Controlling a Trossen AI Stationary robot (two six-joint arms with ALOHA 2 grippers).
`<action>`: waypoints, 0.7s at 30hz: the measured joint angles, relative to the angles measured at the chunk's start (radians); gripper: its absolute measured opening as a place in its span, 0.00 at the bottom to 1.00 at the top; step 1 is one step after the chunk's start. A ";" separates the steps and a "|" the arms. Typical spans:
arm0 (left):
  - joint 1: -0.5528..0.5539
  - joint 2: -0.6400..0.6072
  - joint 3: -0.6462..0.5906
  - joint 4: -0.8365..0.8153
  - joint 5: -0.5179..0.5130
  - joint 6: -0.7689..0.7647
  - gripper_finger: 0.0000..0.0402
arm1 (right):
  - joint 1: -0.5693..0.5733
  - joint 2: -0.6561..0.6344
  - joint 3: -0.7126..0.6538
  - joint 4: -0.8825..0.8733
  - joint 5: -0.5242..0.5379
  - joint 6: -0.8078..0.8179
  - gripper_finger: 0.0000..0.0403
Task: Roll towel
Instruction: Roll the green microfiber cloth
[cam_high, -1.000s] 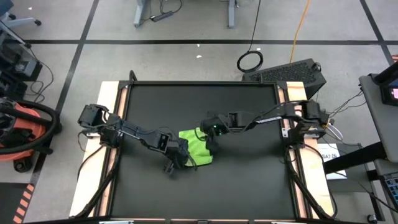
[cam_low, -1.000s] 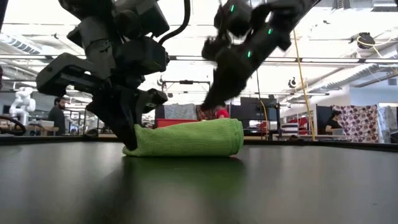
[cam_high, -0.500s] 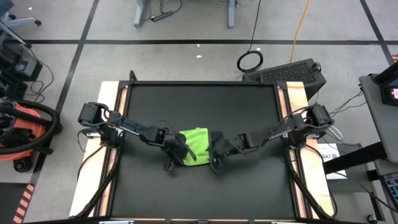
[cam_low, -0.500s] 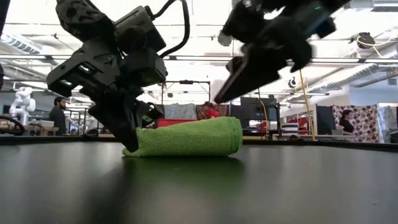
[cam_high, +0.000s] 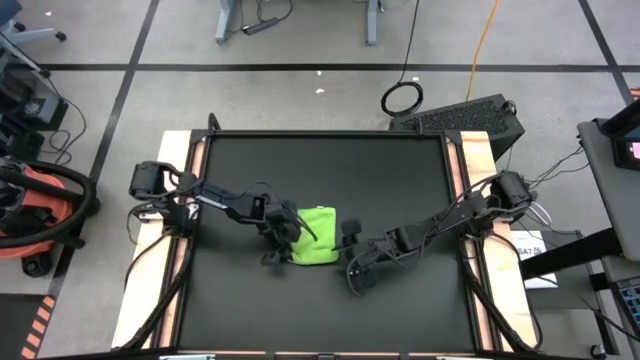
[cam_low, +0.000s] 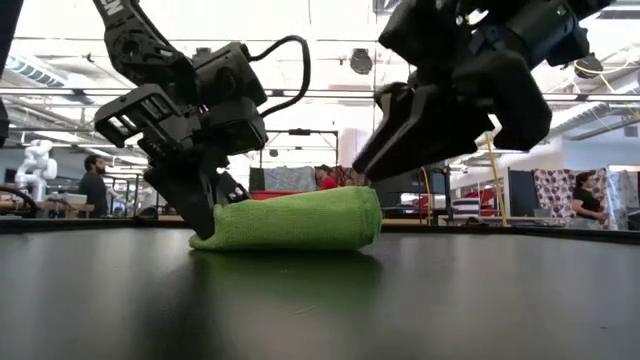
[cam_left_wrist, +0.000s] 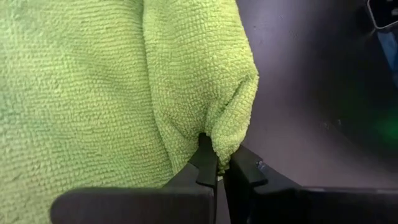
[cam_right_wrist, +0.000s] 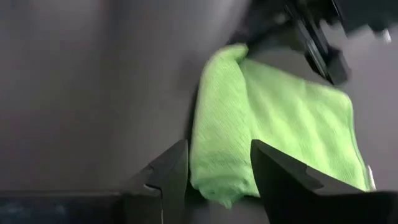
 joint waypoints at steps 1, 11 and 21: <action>0.009 0.000 0.000 -0.005 0.012 -0.002 0.03 | 0.000 0.007 0.000 0.021 0.000 -0.010 0.41; 0.058 0.000 0.000 -0.060 0.083 -0.028 0.03 | 0.001 0.074 0.000 0.088 -0.006 -0.047 0.41; 0.064 0.000 0.000 -0.063 0.095 -0.043 0.03 | -0.001 0.133 0.001 0.200 0.025 -0.054 0.61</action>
